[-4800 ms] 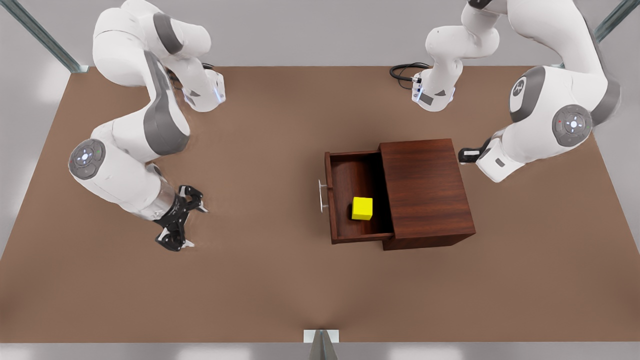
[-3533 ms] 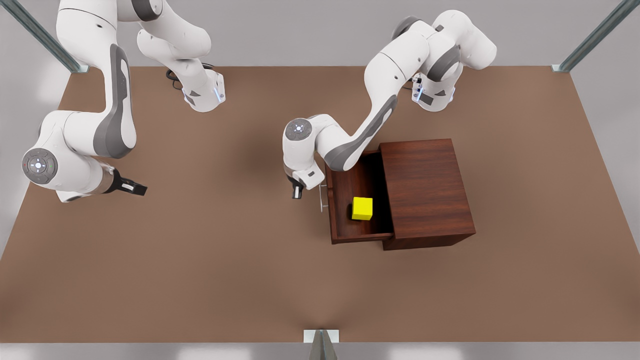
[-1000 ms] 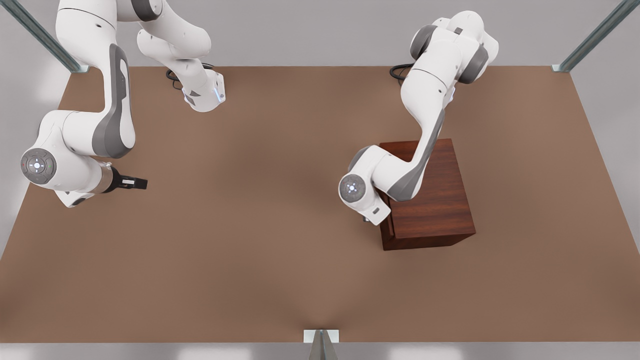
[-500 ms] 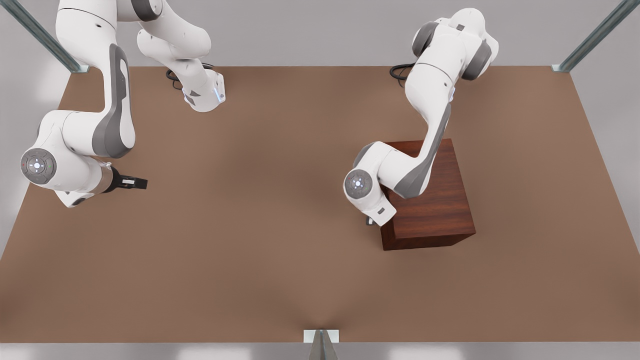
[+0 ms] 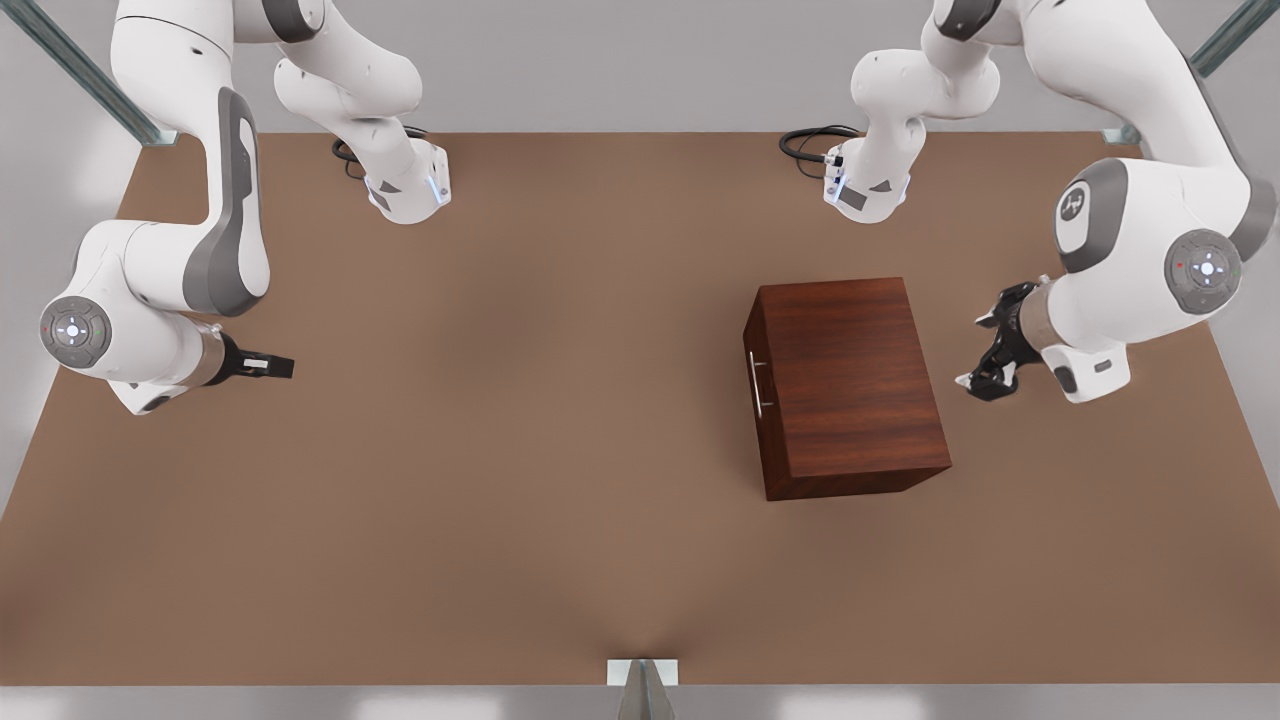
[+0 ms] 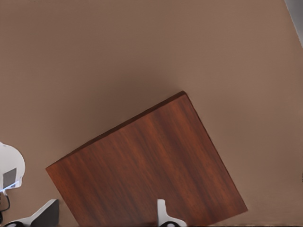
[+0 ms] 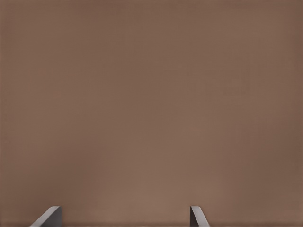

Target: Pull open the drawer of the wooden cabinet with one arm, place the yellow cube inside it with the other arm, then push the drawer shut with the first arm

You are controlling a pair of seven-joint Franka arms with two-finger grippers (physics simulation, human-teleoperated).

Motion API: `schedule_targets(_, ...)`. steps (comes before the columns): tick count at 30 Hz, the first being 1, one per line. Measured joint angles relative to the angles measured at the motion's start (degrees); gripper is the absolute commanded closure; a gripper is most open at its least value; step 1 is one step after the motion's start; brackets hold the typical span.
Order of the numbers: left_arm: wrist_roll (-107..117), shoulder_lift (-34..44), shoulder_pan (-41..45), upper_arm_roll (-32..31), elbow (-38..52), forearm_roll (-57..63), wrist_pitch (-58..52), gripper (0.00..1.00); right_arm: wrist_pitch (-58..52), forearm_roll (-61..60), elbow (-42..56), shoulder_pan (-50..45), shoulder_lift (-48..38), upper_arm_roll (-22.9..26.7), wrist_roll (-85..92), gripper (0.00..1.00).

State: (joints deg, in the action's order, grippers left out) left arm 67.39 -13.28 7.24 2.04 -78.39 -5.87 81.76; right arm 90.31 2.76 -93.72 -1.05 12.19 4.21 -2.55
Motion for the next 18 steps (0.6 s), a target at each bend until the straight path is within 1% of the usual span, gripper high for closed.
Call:
schedule_targets(5, -17.01, -1.28, 3.33, -0.41, 1.62, -0.40, 2.99, 0.00, 0.00, 0.00, 0.00, 0.00, 0.00, 0.00, 0.04, 0.00)
schedule_targets(11, -32.05, -1.41, 3.24, -0.23, 1.70, -0.18, 4.32, 0.00, 0.00, 0.00, 0.00, 0.00, 0.00, 0.00, 0.07, 0.00)
schedule_targets(18, -44.19, -1.38, 2.92, 0.07, 1.55, 0.01, 4.76, 0.00, -0.05, 0.00, 0.00, 0.00, 0.00, 0.00, 0.10, 0.00)
